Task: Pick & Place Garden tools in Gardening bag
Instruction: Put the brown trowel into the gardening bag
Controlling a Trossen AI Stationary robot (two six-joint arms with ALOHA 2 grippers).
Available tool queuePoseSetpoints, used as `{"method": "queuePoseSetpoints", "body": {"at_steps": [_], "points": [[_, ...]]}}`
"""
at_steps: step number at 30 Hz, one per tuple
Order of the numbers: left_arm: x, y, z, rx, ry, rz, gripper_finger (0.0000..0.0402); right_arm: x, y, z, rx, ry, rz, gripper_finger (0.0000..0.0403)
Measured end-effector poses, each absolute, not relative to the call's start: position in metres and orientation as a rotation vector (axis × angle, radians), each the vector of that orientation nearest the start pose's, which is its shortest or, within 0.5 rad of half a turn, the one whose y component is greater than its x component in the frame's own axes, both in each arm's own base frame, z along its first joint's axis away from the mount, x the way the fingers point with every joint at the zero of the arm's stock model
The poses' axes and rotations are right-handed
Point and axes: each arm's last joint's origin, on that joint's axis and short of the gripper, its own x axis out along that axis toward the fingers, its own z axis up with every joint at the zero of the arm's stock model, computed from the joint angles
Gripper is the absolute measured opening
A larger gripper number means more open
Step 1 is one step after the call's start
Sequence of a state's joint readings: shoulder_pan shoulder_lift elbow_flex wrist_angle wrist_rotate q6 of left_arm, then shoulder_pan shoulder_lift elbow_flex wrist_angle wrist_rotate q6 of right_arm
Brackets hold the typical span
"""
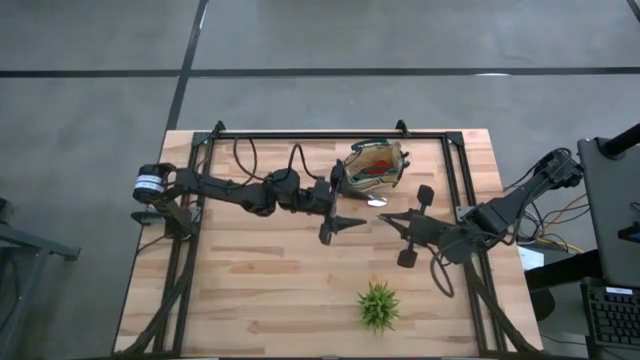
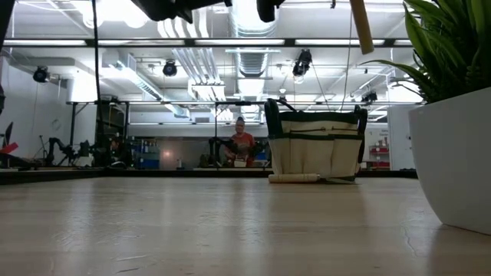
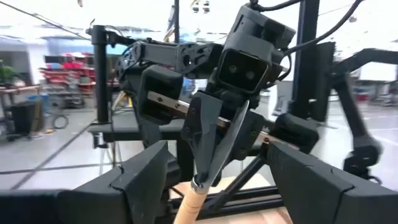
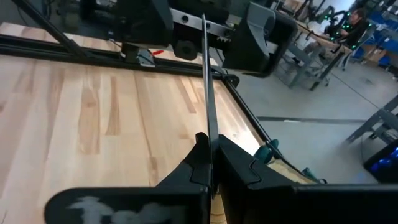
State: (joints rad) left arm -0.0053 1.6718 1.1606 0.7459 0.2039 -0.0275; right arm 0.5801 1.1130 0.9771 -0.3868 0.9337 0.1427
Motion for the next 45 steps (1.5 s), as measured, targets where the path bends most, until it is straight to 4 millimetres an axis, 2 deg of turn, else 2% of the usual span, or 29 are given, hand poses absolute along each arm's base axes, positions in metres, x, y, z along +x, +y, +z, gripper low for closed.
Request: {"method": "queuePoseSetpoints", "body": {"at_steps": [8, 18, 21, 29, 32, 38, 45], "points": [[0.383, -0.016, 0.32, 0.045, -0.228, -0.195, 0.0278, 0.208, 0.098, 0.324, -0.202, 0.365, -0.385, 0.0008], [0.392, -0.021, 0.305, 0.078, -0.192, -0.073, 0.0273, 0.213, 0.09, 0.323, -0.166, 0.383, -0.358, 0.0008], [0.392, -0.021, 0.306, 0.075, -0.192, -0.076, 0.0253, 0.213, 0.09, 0.323, -0.167, 0.383, -0.358, 0.0008], [0.392, -0.021, 0.306, 0.066, -0.194, -0.076, 0.015, 0.213, 0.09, 0.322, -0.171, 0.385, -0.358, 0.0008], [0.392, -0.021, 0.306, 0.047, -0.193, -0.08, 0.0124, 0.213, 0.09, 0.322, -0.199, 0.389, -0.355, 0.0008], [0.392, -0.02, 0.3, 0.018, -0.132, -0.081, 0.0102, 0.212, 0.088, 0.318, -0.255, 0.405, -0.354, 0.0008], [0.383, -0.02, 0.312, 0.019, -0.124, -0.081, 0.01, 0.205, 0.078, 0.299, -0.3, 0.378, -0.363, 0.0008]]}}
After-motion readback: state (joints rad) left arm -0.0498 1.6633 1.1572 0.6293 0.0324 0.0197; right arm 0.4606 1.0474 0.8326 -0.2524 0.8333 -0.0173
